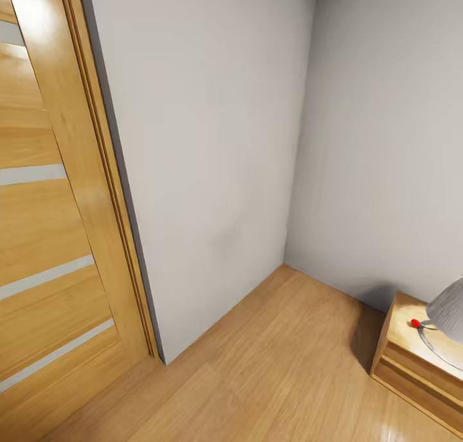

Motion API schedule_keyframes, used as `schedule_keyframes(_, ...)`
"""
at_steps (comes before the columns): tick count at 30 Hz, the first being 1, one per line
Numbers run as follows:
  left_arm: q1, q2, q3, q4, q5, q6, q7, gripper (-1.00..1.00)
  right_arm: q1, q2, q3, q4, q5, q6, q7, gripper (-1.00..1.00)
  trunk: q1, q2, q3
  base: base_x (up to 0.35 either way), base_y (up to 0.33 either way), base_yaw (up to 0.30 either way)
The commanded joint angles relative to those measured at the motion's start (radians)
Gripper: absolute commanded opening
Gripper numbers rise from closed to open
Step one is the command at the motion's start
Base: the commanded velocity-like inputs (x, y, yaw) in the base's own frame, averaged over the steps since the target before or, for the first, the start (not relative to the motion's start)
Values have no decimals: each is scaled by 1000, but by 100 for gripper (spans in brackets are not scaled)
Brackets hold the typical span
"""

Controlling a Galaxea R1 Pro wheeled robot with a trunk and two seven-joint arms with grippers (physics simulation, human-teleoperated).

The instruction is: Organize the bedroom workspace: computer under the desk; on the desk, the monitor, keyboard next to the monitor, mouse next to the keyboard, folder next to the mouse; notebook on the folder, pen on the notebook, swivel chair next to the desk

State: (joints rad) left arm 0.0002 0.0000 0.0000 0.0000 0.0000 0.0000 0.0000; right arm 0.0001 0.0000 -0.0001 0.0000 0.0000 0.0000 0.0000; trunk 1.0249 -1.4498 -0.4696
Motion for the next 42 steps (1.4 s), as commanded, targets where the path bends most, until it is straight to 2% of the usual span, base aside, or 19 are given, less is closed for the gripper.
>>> schedule_keyframes(1, -2, 2, 6, -6, 6, -6, 3, 100, -6, 6, 6, -6, 6, -6, -6, 100, 0, 0, 0, 0, 0, 0)
schedule_keyframes(5, 0, -20, 23, -28, 28, -28, -2, 100, -19, 28, 29, -29, 15, -28, -28, 100, -11, 21, 9, 0, 0, 0)
schedule_keyframes(10, 1, -48, -4, -23, 3, -11, 1, 100, -24, 18, 0, -10, -7, -41, -11, 100, -31, 56, 25, 0, 0, 0)
schedule_keyframes(15, 1, -76, -9, -22, -21, 12, 2, 100, -25, 15, -14, -6, -11, -38, 17, 100, -50, 91, 40, 0, 0, 0)
schedule_keyframes(23, 0, -77, -8, -21, -19, 15, 5, 100, -25, 15, -9, -5, -5, -61, 21, 100, -80, 147, 65, 0, 0, 0)
schedule_keyframes(24, 0, -77, -8, -21, -19, 15, 5, 100, -25, 15, -9, -4, -5, -196, 21, 100, -84, 154, 68, 0, 0, 0)
schedule_keyframes(29, 0, -76, -5, -21, -16, 15, 5, 100, -25, 16, -10, -4, -7, -228, 20, 100, -103, 189, 84, 0, 0, 0)
schedule_keyframes(30, 0, -74, -3, -23, -14, 15, 5, 100, -25, 18, -11, 0, -9, -325, 20, 100, -107, 196, 87, 0, 0, 0)
schedule_keyframes(32, 0, -74, -3, -23, -13, 15, 5, 100, -25, 19, -11, 2, -8, -371, 19, 100, -115, 210, 94, 0, 0, 7)
schedule_keyframes(40, 0, -73, -2, -28, -12, 13, 5, 100, -25, 19, -9, 1, -8, -419, 18, 100, -146, 266, 122, 0, 0, 126)
schedule_keyframes(42, 0, -73, -2, -48, -13, 11, 5, 100, -25, 20, -8, -7, -8, -464, 17, 100, -153, 280, 131, 0, 0, 179)
